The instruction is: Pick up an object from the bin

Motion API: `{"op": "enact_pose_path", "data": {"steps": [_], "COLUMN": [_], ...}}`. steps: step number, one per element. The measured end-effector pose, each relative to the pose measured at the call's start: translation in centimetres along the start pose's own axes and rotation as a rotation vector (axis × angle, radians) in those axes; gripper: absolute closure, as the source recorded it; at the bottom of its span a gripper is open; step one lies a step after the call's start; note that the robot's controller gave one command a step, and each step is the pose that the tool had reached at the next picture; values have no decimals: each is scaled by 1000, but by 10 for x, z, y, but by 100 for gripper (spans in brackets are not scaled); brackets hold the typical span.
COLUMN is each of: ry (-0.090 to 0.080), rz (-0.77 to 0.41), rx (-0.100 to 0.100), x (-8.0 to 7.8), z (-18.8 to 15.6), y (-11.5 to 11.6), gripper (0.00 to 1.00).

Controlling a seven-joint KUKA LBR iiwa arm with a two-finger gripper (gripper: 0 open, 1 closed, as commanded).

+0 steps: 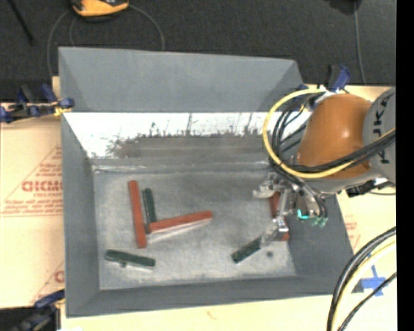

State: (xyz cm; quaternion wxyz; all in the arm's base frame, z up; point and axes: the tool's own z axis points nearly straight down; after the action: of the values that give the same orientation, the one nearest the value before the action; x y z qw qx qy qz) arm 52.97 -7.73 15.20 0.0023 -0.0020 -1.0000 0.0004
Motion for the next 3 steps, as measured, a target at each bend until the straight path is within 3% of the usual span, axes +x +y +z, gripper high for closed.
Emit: {"op": "enact_pose_path", "data": {"steps": [1,2,3], "ry": [-8,-8,-37], "rz": [-2,-50,-48], "rx": [1,-1,1], "x": [-2,-5,-10], "z": [-4,66,65], "y": [0,-5,-5], "gripper": [0,100,0]}}
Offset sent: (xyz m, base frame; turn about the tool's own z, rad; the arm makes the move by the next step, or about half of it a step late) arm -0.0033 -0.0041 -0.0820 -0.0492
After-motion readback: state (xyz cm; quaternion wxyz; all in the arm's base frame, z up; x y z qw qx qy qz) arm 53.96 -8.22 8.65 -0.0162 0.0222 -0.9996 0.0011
